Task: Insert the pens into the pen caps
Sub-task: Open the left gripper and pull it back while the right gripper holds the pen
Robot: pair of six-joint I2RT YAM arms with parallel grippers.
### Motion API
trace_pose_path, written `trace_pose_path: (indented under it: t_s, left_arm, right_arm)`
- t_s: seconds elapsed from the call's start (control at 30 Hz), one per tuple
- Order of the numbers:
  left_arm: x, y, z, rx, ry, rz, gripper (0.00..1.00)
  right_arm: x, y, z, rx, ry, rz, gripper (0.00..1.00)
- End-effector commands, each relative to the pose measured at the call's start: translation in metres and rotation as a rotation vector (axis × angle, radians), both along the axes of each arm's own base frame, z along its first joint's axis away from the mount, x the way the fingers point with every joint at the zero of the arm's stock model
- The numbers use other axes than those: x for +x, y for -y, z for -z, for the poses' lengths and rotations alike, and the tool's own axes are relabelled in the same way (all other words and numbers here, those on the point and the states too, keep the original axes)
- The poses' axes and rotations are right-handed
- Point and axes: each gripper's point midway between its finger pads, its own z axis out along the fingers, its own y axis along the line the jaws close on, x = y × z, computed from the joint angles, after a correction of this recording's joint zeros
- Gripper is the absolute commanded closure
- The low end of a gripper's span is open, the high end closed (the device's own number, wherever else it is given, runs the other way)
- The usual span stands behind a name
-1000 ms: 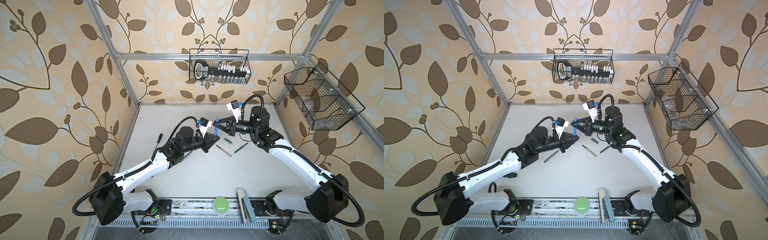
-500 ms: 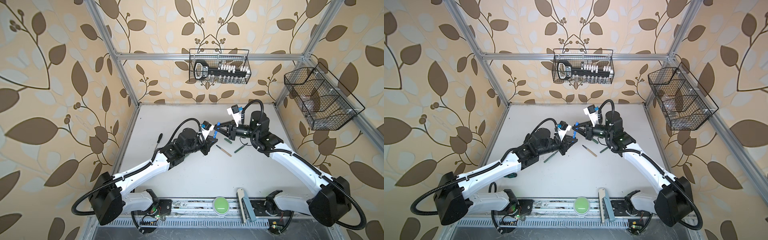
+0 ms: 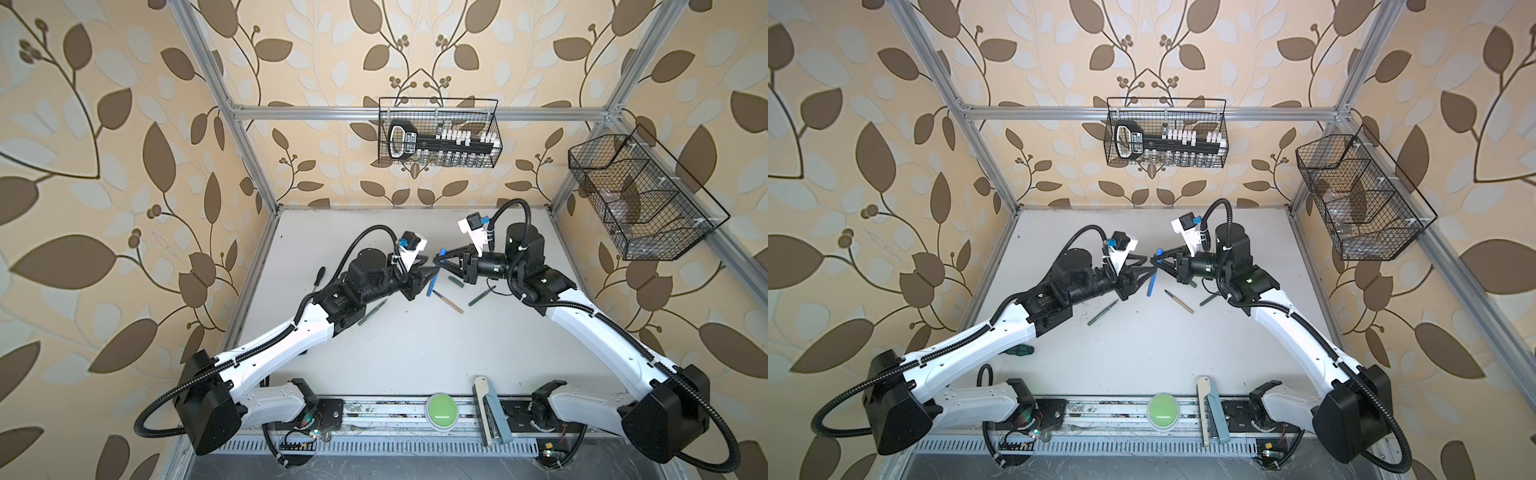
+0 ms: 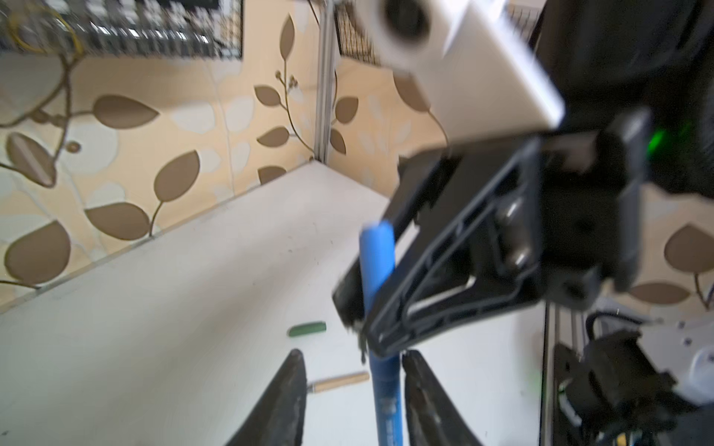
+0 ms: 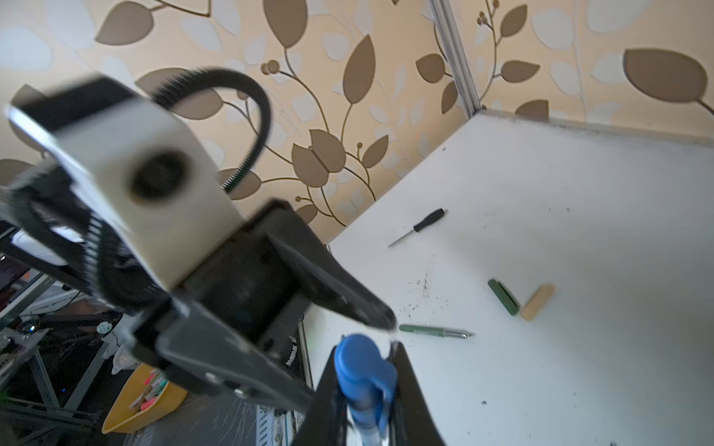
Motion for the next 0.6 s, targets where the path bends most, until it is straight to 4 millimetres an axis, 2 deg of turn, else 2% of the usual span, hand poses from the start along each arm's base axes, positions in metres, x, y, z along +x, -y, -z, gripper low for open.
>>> trace_pose_path:
  t_s: [0.0,0.07,0.13,0.23,0.27,0.37,0.47,0.57]
  left_arm:
    - [0.001,-0.024,-0.051,-0.111,0.097,-0.097,0.42]
    - [0.0,-0.039,-0.042,-0.094,0.058,-0.159,0.3]
    - [-0.003,-0.052,-0.033,-0.067,0.037,-0.202,0.23]
    - [0.002,-0.075,-0.011,-0.025,0.008,-0.326,0.08]
    - [0.008,-0.084,0.0,0.004,0.0,-0.381,0.03]
    - [0.033,-0.114,0.037,0.048,-0.073,-0.541,0.01]
    - [0.057,-0.137,0.071,0.014,-0.202,-0.62,0.01]
    - [0.064,-0.139,0.09,0.046,-0.232,-0.611,0.01]
  right_arm:
    - [0.014,0.021,-0.002,-0.102,-0.013,0.087,1.0]
    - [0.03,0.04,-0.001,-0.159,-0.019,0.176,1.0]
    - [0.049,0.064,0.006,-0.267,-0.038,0.31,1.0]
    - [0.076,0.107,0.033,-0.468,-0.11,0.506,1.0]
    - [0.081,0.117,0.043,-0.496,-0.147,0.524,0.98]
    - [0.096,0.146,0.071,-0.55,-0.25,0.585,0.98]
    - [0.107,0.187,0.098,-0.758,-0.287,0.722,0.98]
    - [0.112,0.219,0.123,-0.902,-0.343,0.793,1.0]
